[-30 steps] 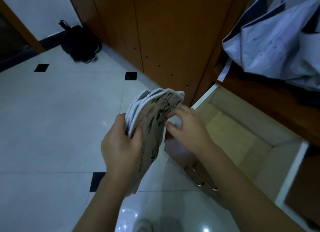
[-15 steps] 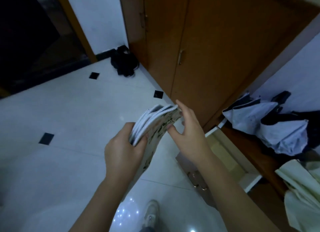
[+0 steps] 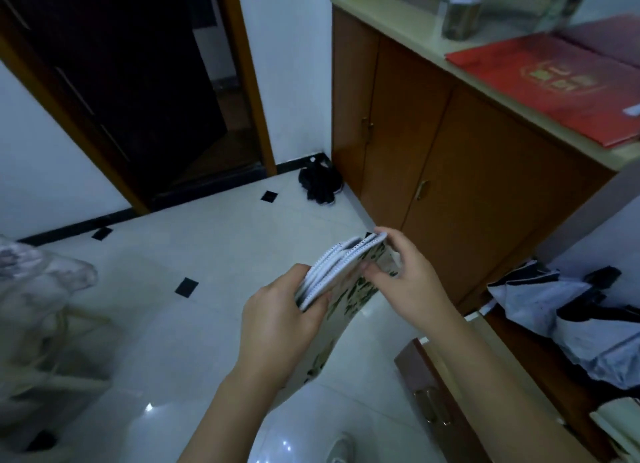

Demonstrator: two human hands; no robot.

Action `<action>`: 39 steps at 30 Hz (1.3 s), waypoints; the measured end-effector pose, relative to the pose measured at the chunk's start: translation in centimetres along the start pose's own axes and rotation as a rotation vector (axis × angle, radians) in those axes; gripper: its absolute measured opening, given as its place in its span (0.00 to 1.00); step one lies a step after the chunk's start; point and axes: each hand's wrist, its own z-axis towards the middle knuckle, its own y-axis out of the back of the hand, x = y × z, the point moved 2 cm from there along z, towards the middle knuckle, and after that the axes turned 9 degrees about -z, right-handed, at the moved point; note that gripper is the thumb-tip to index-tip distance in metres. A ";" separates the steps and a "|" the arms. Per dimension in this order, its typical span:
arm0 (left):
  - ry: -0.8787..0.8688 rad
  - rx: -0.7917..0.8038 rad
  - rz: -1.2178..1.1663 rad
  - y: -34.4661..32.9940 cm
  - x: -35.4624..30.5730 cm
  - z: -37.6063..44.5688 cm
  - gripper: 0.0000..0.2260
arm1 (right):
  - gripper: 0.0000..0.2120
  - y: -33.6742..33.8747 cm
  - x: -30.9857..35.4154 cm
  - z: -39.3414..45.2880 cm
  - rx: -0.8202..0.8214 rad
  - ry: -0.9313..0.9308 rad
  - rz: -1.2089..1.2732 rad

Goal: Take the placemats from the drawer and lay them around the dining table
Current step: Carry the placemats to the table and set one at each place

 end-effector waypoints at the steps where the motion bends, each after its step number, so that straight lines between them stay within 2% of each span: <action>1: 0.000 -0.006 0.017 0.4 -0.4 -0.3 0.05 | 0.22 0.3 0.5 -0.1 0.023 0.004 0.009; 5: 0.005 -0.046 0.059 1.3 -2.4 -1.2 0.05 | 0.21 2.0 1.9 -0.1 0.111 0.076 0.030; 10: 0.038 -0.126 0.128 0.7 -5.8 -2.4 0.05 | 0.27 4.4 2.7 -0.1 0.150 0.222 -0.047; 18: 0.128 -0.278 0.191 -1.5 -9.7 -5.9 0.09 | 0.23 6.7 3.4 -0.5 0.153 0.506 -0.194; 25: 0.243 -0.439 0.225 -0.8 -9.9 -10.0 0.11 | 0.19 4.6 5.2 -1.7 0.244 0.642 -0.183; 33: 0.348 -0.484 0.264 1.8 -9.5 -13.0 0.09 | 0.21 0.7 8.0 -3.4 0.315 0.758 -0.180; 39: 0.369 -0.585 0.338 4.5 -8.4 -15.3 0.15 | 0.19 -2.2 11.0 -4.7 0.408 0.851 -0.133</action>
